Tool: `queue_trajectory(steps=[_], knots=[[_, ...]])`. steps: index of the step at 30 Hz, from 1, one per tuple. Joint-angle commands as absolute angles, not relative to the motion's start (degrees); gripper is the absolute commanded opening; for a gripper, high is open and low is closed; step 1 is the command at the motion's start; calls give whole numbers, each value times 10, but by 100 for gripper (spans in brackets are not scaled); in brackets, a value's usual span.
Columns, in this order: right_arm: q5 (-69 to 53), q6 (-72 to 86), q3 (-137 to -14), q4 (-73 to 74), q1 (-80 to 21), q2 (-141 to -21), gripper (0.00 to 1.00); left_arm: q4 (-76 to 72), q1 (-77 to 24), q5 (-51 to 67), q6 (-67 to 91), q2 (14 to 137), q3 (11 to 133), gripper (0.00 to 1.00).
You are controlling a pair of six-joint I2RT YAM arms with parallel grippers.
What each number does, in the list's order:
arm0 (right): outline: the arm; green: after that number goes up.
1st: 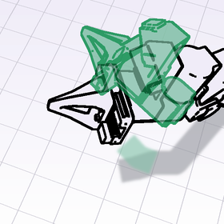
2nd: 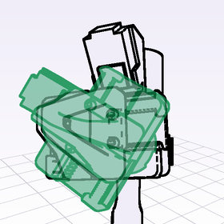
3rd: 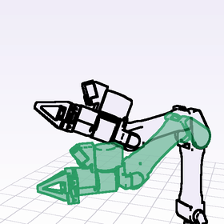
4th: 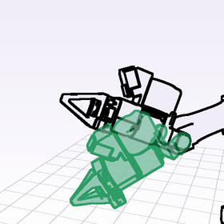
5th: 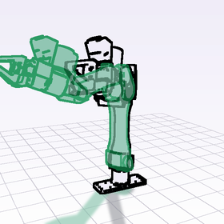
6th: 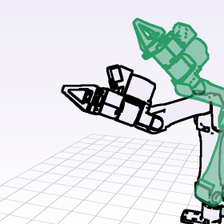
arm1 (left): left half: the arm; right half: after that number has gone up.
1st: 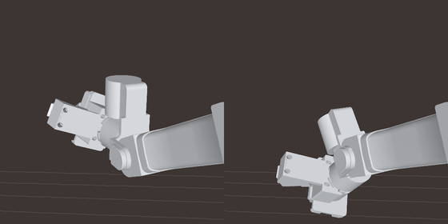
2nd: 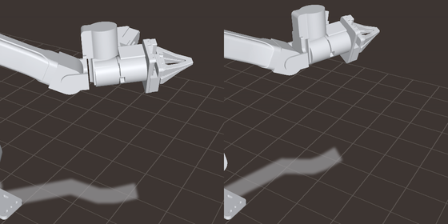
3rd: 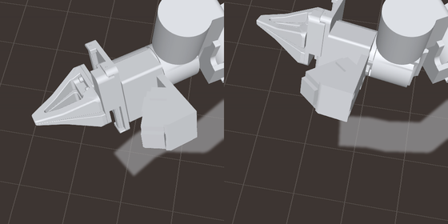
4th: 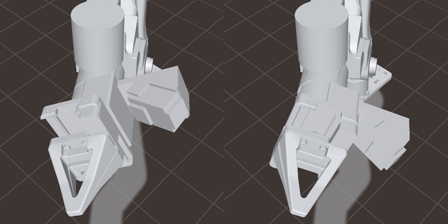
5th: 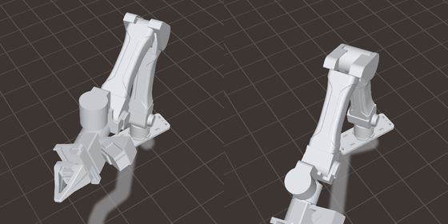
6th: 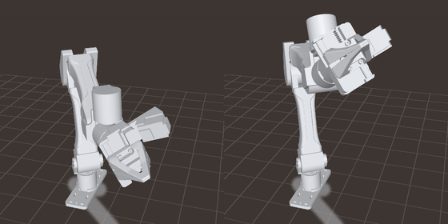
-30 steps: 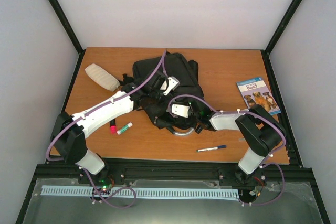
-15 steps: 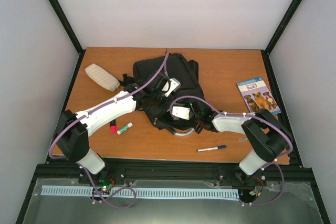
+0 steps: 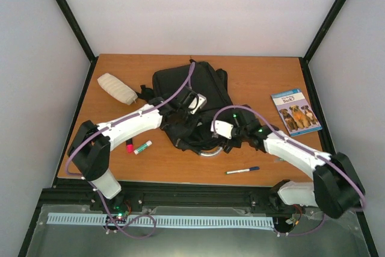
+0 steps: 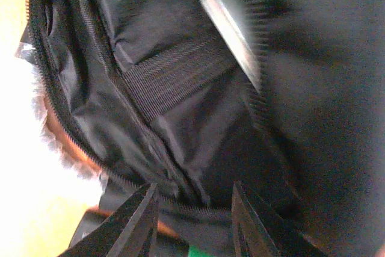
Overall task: Pack the student bag
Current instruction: Place the book in the student bag.
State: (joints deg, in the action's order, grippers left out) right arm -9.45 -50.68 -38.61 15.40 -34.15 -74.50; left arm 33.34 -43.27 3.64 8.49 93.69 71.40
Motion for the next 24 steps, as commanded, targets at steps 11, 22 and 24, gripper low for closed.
queue_trajectory(steps=[11,22,24], knots=[[-219,-282,-435,259,-126,-571,35,235,-432,93,154,894,634,46],[-198,-239,-417,222,-98,-552,44,236,-452,112,200,887,657,100],[-202,-225,-417,217,-98,-550,43,212,-453,120,207,885,660,100]])
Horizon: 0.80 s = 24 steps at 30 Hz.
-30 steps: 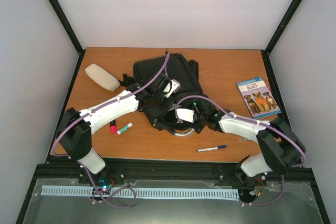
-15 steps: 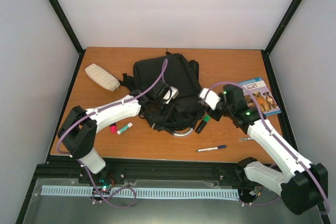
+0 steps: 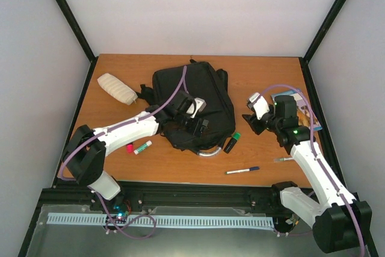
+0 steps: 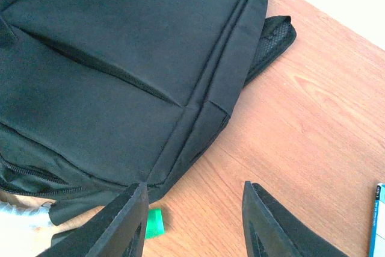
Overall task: Pack the student bag
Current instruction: Place the book in the student bag, then pick up the book from the center of the board.
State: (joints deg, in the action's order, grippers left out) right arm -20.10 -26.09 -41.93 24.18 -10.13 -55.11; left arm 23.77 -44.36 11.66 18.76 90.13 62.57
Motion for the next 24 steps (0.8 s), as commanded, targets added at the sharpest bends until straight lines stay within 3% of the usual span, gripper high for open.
queue_trajectory(steps=[1,7,9,12,13,15,20,24], knots=[[-207,-220,-417,215,-98,-545,44,188,-453,126,207,885,658,100],[-148,-207,-398,180,-96,-499,61,21,-469,88,236,902,636,100],[-128,-204,-408,181,-87,-504,62,92,-478,22,270,931,686,100],[-126,-207,-464,224,-60,-536,63,322,-493,-39,228,1046,873,100],[-122,-206,-480,235,-47,-555,63,353,-514,-96,199,1069,920,100],[-124,-208,-514,267,-8,-593,63,306,-550,-141,147,1067,901,100],[-199,-220,-548,322,126,-682,63,207,-553,-136,229,1079,876,100],[-199,-268,-565,338,204,-770,64,161,-541,-56,305,1101,874,100]])
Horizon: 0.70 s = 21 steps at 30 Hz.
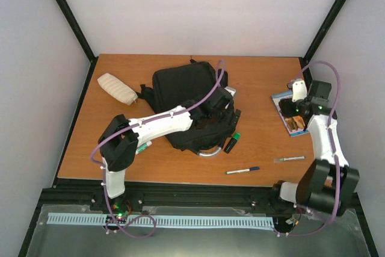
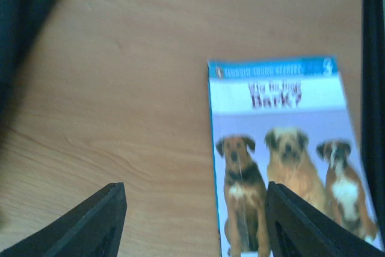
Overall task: Pack the student bag
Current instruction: Pick up the book from the center of the board.
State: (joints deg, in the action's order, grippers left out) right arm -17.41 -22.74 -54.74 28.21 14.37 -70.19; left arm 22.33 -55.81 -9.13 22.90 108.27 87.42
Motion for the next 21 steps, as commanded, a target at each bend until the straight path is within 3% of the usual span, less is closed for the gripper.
queue_trajectory(steps=[1,6,15,18,21], knots=[[-205,-277,-577,343,228,-795,65,135,-540,-33,314,1097,862,100],[-218,-311,-655,355,304,-903,70,131,-540,-7,322,1105,879,92],[-206,-312,-764,366,342,-1052,80,125,-538,55,331,1113,898,94],[-203,-298,-801,372,342,-1090,85,37,-538,152,319,1104,850,81],[-196,-292,-825,374,342,-1116,88,16,-539,194,320,1108,839,78]])
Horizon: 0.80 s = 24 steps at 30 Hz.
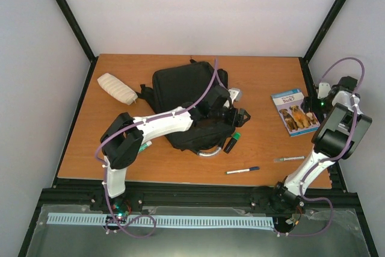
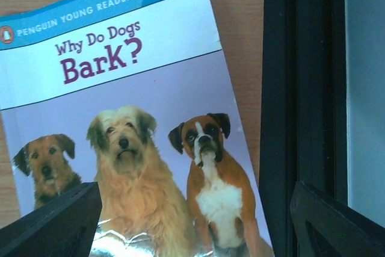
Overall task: Pack the student bag
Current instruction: Pick up the book from the center of the board.
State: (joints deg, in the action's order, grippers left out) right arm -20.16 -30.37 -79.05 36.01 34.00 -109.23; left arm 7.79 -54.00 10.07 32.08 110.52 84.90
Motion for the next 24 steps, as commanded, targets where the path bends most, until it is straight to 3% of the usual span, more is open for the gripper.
queue_trajectory(steps=[1,7,13,24], knots=[[-193,-291,-831,374,342,-1124,89,26,-539,200,317,1114,845,78],[-176,-297,-857,388,338,-1183,100,43,-545,224,307,1132,863,77],[-175,-315,-834,396,326,-1192,98,49,-547,234,308,1147,872,75],[-195,-323,-707,379,283,-1105,92,92,-546,183,329,1182,904,74]])
